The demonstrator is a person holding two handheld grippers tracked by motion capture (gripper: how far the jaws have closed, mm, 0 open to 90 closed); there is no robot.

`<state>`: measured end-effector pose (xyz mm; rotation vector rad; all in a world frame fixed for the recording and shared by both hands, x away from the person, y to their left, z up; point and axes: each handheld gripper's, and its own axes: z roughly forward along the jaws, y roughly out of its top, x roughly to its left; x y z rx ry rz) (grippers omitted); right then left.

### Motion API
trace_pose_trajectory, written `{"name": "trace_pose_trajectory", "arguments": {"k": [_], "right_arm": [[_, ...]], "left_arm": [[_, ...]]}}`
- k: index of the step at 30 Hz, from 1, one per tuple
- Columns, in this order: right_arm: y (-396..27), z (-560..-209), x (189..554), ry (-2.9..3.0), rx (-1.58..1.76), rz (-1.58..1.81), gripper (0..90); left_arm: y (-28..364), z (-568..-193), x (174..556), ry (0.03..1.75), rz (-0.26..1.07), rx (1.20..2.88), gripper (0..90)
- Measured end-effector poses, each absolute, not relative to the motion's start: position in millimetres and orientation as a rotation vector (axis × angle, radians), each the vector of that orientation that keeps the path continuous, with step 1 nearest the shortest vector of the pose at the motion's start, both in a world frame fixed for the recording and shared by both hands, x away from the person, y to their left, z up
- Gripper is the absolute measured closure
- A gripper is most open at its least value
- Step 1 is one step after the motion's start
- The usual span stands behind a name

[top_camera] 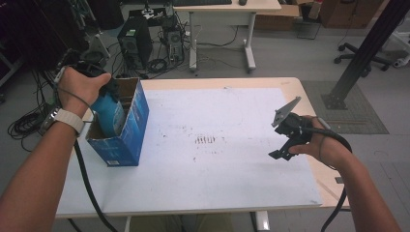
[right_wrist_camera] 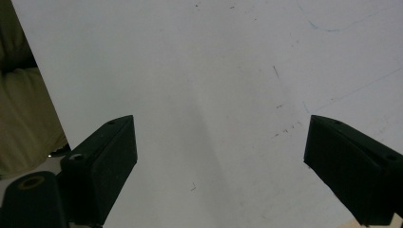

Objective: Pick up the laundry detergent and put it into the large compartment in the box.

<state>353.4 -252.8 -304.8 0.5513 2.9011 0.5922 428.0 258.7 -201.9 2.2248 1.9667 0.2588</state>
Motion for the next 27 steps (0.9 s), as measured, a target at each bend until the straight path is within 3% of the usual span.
{"name": "trace_pose_trajectory", "arguments": {"k": [27], "right_arm": [[-257, -307, 352, 2.894, 0.575, 0.592, 10.6]], "left_arm": [[256, -259, 433, 1.955, 0.213, 2.281, 37.3]]}}
